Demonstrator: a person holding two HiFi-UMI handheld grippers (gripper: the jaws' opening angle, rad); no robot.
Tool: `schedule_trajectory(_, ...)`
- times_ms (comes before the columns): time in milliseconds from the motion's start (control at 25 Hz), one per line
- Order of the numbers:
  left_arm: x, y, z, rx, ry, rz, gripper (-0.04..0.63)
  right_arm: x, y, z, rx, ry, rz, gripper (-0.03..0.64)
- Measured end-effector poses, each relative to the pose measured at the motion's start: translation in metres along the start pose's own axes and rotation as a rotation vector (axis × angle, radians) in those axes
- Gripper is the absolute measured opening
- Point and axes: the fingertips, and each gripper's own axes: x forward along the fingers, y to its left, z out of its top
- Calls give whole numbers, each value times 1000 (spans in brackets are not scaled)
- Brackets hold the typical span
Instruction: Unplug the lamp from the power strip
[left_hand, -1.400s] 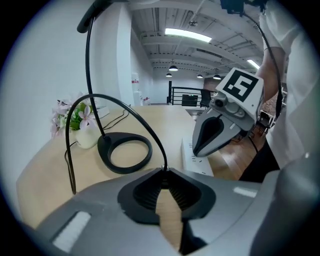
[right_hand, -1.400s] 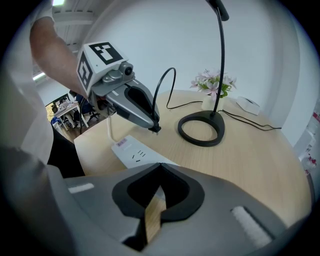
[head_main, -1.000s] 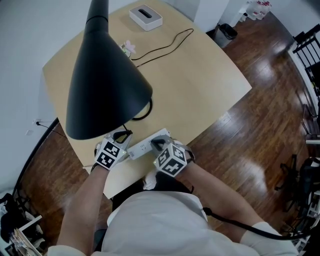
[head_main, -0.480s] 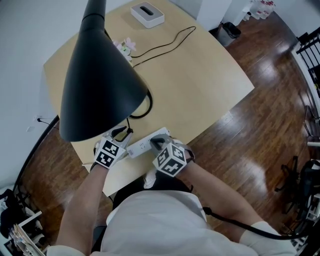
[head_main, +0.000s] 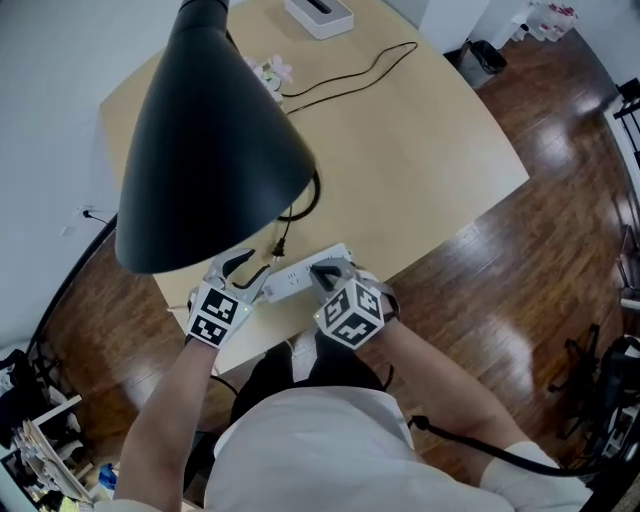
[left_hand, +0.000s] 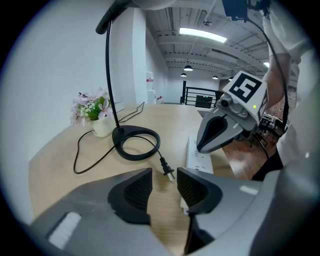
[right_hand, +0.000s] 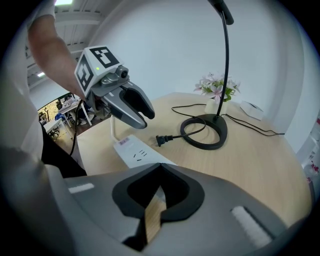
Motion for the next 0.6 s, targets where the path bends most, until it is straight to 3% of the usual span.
schedule_trajectory(400, -69, -39, -7, 34, -63, 40, 154, -1, 4, 5, -84, 0, -25, 6)
schedule_trajectory(600, -119, -71, -11, -79, -174, 9, 145, -37, 33, 22, -80, -112, -74, 6)
